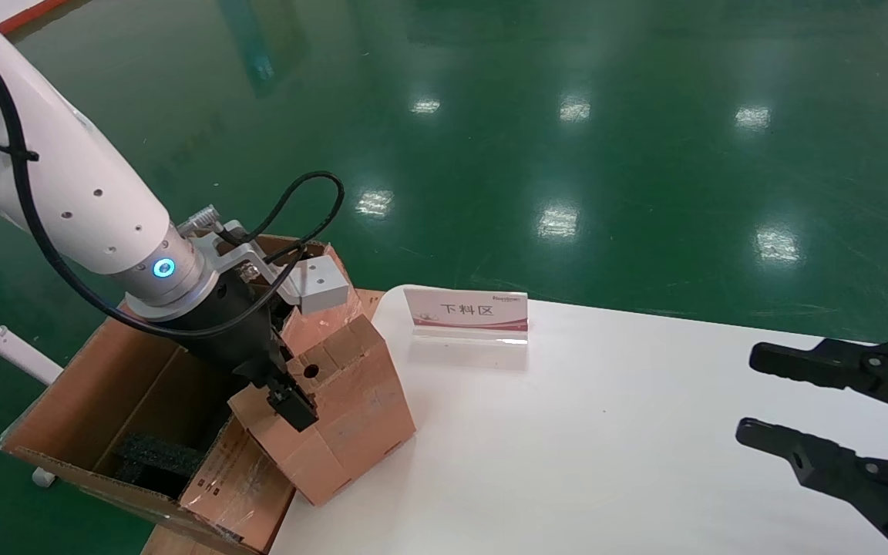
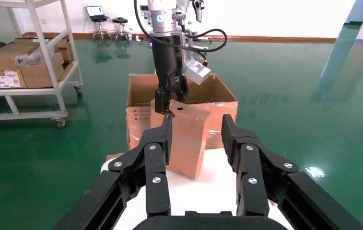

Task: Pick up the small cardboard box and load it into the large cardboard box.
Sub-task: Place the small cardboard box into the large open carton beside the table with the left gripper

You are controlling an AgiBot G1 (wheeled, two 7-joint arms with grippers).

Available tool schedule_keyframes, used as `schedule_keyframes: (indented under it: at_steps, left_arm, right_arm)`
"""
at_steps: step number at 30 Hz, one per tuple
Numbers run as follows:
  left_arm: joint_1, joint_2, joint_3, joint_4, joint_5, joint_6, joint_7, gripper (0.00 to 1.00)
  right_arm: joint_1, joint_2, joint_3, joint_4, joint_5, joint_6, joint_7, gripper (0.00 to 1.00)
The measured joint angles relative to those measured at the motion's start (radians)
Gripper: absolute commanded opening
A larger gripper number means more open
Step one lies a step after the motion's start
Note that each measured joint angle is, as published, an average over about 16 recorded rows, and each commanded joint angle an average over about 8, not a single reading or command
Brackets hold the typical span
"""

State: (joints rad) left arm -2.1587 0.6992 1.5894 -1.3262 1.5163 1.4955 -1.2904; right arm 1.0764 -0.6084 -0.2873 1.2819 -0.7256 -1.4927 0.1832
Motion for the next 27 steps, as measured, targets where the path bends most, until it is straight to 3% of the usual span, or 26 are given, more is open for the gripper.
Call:
schedule_keyframes:
  at_steps: [14,21,27]
  left_arm:
    - [-0.213,-0.001,-0.118,0.227,-0.124,0.054,0.137,0.0]
    - [-0.346,0.024,-0.139,0.441,-0.096,0.07,0.277,0.0]
    - [-0.432,0.05,-0.1,0.621,-0.037,0.084,0.429,0.0]
  right_arm:
    - [0.0,0.0,-0.001,-0.001,0.0,0.0,-0.001,1.0]
    - [0.001,0.0,-0.001,-0.001,0.001,0.0,-0.001,1.0]
    - [0.001,0.0,-0.002,-0.001,0.001,0.0,-0.001,1.0]
